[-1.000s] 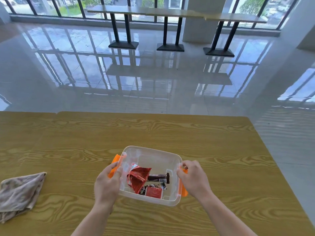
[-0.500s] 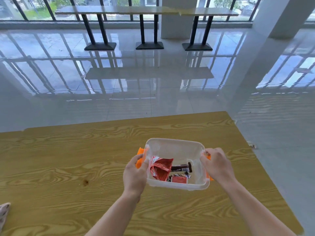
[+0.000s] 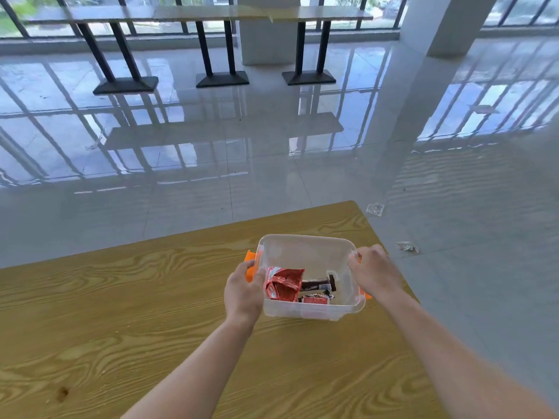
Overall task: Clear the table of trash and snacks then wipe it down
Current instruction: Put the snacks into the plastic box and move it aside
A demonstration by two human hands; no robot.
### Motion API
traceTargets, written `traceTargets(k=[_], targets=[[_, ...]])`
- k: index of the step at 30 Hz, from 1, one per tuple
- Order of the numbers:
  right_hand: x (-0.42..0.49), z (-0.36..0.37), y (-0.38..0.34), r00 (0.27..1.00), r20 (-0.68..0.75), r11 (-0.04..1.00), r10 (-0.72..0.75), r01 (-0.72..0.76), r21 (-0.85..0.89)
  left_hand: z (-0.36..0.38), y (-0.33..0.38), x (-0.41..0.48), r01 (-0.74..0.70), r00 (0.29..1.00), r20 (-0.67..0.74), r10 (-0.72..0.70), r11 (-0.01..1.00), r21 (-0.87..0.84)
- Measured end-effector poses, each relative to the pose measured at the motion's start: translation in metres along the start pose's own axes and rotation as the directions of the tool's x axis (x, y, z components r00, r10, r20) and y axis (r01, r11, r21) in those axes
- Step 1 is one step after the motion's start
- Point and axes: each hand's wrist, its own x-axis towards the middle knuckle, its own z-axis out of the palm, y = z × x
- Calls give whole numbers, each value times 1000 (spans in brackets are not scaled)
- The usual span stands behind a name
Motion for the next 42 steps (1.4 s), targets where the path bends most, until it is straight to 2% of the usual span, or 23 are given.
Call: traceTargets(k=[14, 21, 30, 32, 35, 39, 42], targets=[[90, -1, 32, 999, -29, 998, -17, 15, -55, 70, 27, 37, 39, 996, 80, -36, 999, -37], [113, 3, 32, 999, -33, 997, -33, 31, -74, 81, 32, 48, 43, 995, 88, -40, 999, -31], [127, 6, 25, 993, -84, 997, -81, 81, -4, 81, 36, 53, 53, 993, 105, -54, 999, 9], [127, 5, 24, 993, -82, 996, -86, 86, -4, 80, 36, 54, 28, 994, 106, -34, 998, 57], [126, 5, 25, 995, -43, 996, -85, 85, -16, 75, 37, 54, -74, 993, 106, 48, 964, 256], [117, 5, 22, 994, 10, 992, -106, 107, -64, 68, 43, 55, -260, 964, 182, 194, 826, 500], [105, 6, 19, 982, -3, 965, -188, 184, -187, 65, 53, 52, -387, 921, 222, 320, 687, 616]])
